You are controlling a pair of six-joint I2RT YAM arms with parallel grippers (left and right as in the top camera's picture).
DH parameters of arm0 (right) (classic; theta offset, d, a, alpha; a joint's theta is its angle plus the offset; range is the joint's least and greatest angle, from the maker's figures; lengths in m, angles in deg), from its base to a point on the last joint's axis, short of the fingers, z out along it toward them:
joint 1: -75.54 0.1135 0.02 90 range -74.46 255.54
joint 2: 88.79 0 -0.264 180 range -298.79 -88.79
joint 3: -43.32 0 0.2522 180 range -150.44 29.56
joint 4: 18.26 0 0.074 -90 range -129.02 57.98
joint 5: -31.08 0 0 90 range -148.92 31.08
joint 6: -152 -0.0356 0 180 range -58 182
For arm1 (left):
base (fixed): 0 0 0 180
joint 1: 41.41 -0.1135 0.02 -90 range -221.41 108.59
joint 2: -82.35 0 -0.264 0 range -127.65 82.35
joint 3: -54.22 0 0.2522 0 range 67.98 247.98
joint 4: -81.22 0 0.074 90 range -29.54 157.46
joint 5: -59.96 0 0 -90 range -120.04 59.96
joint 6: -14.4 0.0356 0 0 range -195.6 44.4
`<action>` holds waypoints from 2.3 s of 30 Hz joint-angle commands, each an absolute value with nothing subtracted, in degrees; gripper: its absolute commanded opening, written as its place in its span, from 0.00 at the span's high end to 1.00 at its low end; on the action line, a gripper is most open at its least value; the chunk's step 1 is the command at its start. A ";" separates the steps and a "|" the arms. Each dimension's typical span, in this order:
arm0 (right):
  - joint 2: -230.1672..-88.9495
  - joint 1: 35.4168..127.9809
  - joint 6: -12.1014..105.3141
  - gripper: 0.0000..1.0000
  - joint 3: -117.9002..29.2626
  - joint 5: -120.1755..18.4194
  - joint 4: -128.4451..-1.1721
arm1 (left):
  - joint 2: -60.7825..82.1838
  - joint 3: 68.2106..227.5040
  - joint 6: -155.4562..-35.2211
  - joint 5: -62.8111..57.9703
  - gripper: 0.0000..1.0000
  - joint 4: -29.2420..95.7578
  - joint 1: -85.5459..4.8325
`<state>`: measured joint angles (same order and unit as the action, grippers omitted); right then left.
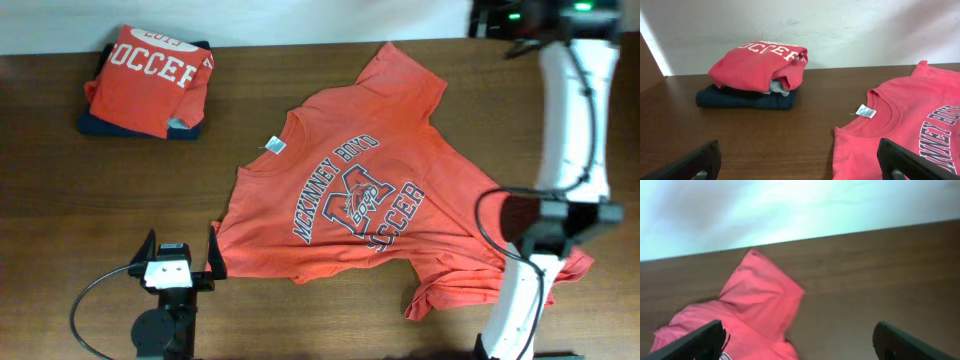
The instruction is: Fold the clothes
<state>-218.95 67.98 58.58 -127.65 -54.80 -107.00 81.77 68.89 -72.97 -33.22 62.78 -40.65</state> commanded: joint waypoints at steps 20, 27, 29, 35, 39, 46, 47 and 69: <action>-220.07 62.65 58.32 0.01 -127.30 -55.06 -111.59 | 80.74 72.32 -74.67 -18.20 0.01 69.55 -40.43; -220.07 62.65 58.32 0.01 -127.30 -55.06 -111.59 | 64.02 93.04 -74.39 -18.20 0.01 58.34 -40.43; -220.07 62.65 58.32 0.01 -127.30 -55.06 -111.59 | 55.37 101.21 -73.56 -18.16 0.01 54.54 -40.41; -220.07 62.65 58.32 0.01 -127.30 -55.06 -111.59 | 24.81 131.71 -69.14 -17.15 0.01 34.95 -38.55; -220.07 62.65 58.32 0.01 -127.30 -55.06 -111.59 | 4.20 153.21 -63.57 -19.27 0.01 21.68 -34.38; -220.07 62.65 58.32 0.01 -127.30 -55.06 -111.59 | -24.59 175.57 -63.26 -21.44 0.01 16.24 -29.44; -220.07 62.65 58.32 0.01 -127.30 -55.06 -111.59 | -26.93 176.16 -63.26 -21.46 0.01 17.12 -29.05; -220.07 62.65 58.32 0.01 -127.30 -55.06 -111.59 | -52.19 176.27 -62.41 -19.49 0.39 40.72 -23.97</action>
<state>-219.70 62.87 58.58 -127.56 -54.82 -111.57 -49.59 175.46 -62.96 -12.80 40.42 -24.96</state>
